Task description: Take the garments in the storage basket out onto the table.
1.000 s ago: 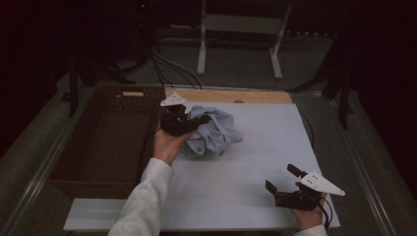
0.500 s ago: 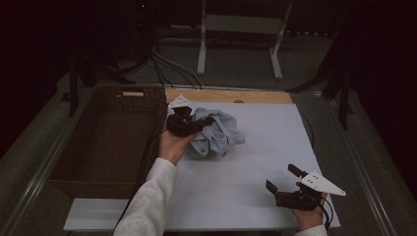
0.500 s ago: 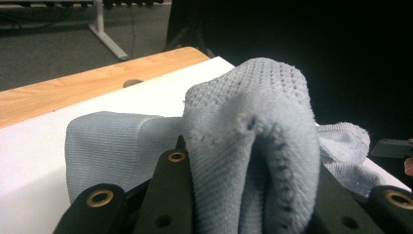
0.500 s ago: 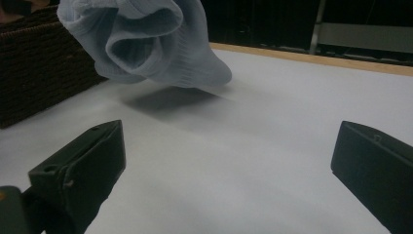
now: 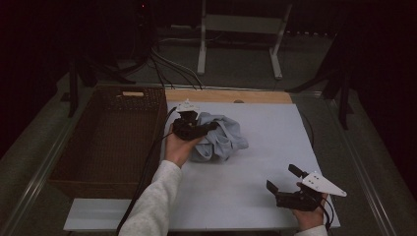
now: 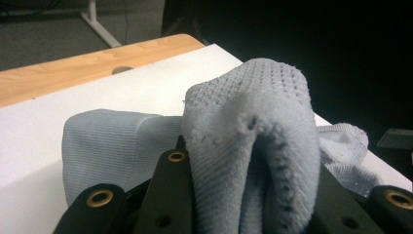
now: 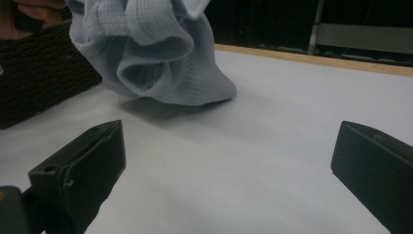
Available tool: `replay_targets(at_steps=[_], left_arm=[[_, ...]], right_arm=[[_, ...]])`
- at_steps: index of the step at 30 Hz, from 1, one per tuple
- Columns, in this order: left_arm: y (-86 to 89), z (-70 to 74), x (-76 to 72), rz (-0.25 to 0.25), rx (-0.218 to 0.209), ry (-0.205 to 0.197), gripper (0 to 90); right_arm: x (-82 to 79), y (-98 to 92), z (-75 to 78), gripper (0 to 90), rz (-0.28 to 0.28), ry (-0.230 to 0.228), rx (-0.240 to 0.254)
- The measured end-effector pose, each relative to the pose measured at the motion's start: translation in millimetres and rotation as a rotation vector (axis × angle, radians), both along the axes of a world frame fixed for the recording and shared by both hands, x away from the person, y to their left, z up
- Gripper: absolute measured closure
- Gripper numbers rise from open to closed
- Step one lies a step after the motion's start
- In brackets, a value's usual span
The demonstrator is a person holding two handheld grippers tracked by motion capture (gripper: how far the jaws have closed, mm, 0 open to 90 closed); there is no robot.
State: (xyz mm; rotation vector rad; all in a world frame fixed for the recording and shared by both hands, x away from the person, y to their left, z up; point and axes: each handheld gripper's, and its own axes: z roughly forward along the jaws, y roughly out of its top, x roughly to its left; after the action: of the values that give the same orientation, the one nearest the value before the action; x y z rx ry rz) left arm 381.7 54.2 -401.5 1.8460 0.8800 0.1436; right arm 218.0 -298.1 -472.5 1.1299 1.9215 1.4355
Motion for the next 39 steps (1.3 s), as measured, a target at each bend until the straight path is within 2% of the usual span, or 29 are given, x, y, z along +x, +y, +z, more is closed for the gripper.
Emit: replay_targets(at_steps=[4, 10, 20, 39], left_arm=[[-3.3, -5.0, 0.0, -0.009, -0.014, 0.016, 76.0], [-8.8, -11.3, -2.1, -0.018, -0.007, 0.026, 75.8], [-15.8, -11.9, -7.1, -0.034, 0.006, 0.024, 75.1], [-28.3, -13.2, -12.9, -0.063, 0.001, 0.029, 72.7]], right_arm=[[0.4, -0.1, 0.0, 0.0, -0.002, 0.0, 0.001], [0.5, -0.8, -0.4, 0.0, -0.001, -0.002, 0.001], [0.8, -1.4, -0.8, 0.0, -0.004, 0.001, 0.003], [0.7, -2.9, -0.4, 0.0, -0.012, 0.0, 0.007]])
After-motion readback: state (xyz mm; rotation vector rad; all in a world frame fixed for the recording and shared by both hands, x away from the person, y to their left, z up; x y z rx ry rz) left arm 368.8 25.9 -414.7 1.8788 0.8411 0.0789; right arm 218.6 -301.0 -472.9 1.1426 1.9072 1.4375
